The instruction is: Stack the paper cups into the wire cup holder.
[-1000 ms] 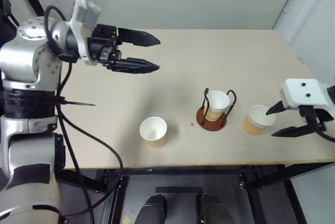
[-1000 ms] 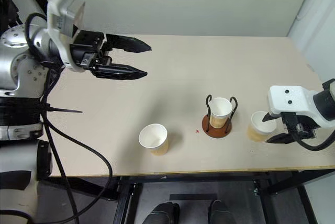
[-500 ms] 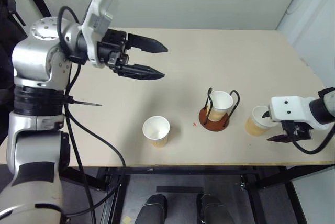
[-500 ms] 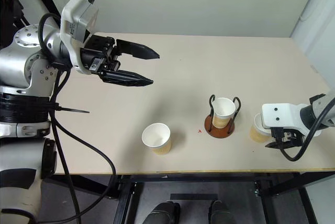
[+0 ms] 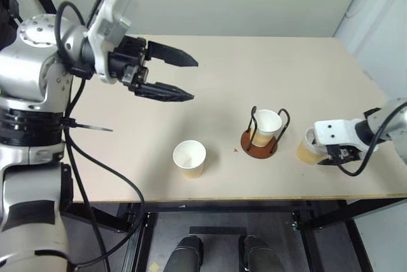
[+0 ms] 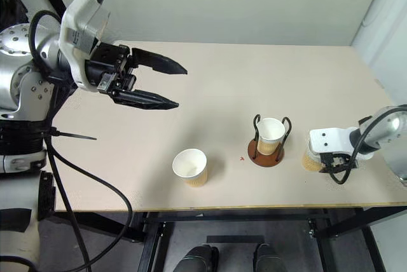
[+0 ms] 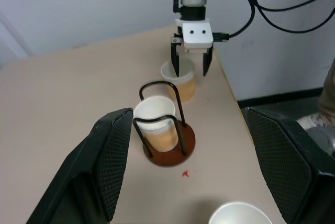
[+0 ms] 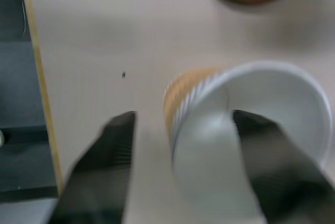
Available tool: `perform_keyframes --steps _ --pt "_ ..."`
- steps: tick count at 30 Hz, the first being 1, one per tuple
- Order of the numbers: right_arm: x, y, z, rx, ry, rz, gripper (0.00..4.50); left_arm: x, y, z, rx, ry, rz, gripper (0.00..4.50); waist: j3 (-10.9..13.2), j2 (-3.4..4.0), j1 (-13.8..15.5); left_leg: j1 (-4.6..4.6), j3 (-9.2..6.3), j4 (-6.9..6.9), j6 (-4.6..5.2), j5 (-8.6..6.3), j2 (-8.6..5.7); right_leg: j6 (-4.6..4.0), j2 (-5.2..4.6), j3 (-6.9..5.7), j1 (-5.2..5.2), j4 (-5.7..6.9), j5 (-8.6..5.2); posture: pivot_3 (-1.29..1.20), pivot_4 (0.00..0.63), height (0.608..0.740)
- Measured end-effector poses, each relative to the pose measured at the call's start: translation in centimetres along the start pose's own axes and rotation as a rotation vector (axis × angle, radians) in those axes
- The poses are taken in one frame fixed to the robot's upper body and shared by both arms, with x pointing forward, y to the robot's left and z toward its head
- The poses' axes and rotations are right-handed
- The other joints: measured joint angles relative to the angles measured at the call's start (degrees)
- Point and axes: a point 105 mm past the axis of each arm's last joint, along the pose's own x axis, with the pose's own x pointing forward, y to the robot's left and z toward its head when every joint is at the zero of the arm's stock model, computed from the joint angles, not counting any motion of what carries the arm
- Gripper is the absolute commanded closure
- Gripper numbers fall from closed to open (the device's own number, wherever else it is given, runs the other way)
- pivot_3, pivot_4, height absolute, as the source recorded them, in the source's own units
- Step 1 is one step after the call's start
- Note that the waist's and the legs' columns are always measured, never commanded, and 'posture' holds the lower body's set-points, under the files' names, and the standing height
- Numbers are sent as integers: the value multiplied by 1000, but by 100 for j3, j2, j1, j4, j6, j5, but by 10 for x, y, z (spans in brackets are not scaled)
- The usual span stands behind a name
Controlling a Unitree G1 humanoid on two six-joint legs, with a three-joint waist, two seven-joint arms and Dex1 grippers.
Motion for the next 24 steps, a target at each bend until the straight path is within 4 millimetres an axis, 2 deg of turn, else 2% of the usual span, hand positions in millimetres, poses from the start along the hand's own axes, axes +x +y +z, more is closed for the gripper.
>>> perform_keyframes --steps 5,9,12,17,20,22,24 --pt "-3 -5 3 -30 9 0 4384 -5 -1 -7 -5 33 21 780 0 0 16 -5 -1 -1 0 0 0 -13 -1 -2 3 -17 6 0 150 740" --pt "-5 -2 3 -32 9 28 4447 -9 0 -7 12 57 38 780 0 0 9 -7 -1 -10 -1 -1 0 -18 -1 -2 5 -33 9 0 150 740" --pt "-16 -9 10 -50 7 3 4447 -10 0 -8 12 66 45 780 1 2 2 -7 -1 -17 -1 -1 0 -19 -1 -2 3 -35 10 0 150 740" --pt "-73 -47 26 -87 0 -215 4447 -11 0 -13 -5 72 52 780 1 2 -6 -6 -2 -27 -1 -1 4 -24 0 -3 -1 -39 11 0 150 740" --pt "-102 -64 39 -110 -17 -321 4447 -12 0 -13 -8 73 54 780 1 3 -2 -6 -5 -34 -1 -1 4 -28 0 -6 -2 -45 10 0 150 740" --pt "-114 -67 49 -132 -35 -346 4447 -12 0 -14 -8 73 55 780 1 2 -1 -7 -5 -38 -2 -2 5 -31 0 -8 -2 -49 8 0 150 740" --pt "-115 -66 63 -158 -78 -328 4447 -12 0 -14 -9 73 55 780 1 2 -7 -9 -4 -39 -3 -4 5 -32 0 -9 -3 -53 7 0 150 740"
